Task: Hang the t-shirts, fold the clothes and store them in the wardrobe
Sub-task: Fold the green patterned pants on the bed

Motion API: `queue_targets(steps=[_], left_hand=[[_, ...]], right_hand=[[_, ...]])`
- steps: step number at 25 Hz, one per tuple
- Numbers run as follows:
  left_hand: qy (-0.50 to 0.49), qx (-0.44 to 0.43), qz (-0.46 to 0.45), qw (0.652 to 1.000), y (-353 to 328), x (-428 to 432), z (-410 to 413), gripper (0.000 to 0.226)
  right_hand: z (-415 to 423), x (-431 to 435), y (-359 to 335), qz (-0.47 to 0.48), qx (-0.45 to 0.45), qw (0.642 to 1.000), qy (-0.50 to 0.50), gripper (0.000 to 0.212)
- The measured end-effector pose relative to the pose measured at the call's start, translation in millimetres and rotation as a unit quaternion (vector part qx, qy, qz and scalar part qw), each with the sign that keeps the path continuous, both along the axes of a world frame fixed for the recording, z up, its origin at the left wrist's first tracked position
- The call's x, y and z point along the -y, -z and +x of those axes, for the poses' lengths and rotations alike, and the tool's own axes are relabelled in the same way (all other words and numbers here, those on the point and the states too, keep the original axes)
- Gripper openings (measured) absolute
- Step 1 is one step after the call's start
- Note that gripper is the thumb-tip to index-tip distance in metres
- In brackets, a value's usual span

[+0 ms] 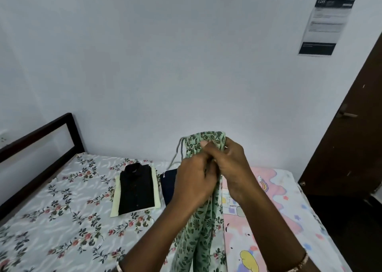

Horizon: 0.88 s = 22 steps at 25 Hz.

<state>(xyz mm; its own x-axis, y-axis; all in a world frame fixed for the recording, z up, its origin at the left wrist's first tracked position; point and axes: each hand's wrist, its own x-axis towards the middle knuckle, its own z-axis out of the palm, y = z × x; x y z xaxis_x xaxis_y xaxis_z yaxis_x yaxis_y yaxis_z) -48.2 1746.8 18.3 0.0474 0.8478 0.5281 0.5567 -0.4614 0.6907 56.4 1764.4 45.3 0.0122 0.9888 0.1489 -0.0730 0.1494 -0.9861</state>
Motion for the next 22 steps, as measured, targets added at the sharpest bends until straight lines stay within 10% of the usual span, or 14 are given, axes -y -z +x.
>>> queue_targets(steps=[3,7,12,16,22], left_hand=[[0.080,0.124,-0.032,0.989,0,-5,-2,0.025],[-0.133,0.207,-0.014,0.969,11,-23,-14,0.009],[0.037,0.180,-0.299,0.936,25,-60,-16,0.044],[0.063,0.203,-0.238,0.948,26,-82,-4,0.014],[0.121,0.217,-0.171,0.953,19,-96,-10,0.027]], right_hand=[[25,-16,-2,-0.020,-0.033,0.999,0.027,0.012],[54,-32,-15,-0.031,-0.064,0.997,0.014,0.009],[84,-56,-33,-0.019,-0.096,0.995,-0.035,0.029],[102,-70,-50,-0.002,-0.093,0.993,-0.066,0.033],[134,-91,-82,0.032,-0.099,0.991,-0.078,0.031]])
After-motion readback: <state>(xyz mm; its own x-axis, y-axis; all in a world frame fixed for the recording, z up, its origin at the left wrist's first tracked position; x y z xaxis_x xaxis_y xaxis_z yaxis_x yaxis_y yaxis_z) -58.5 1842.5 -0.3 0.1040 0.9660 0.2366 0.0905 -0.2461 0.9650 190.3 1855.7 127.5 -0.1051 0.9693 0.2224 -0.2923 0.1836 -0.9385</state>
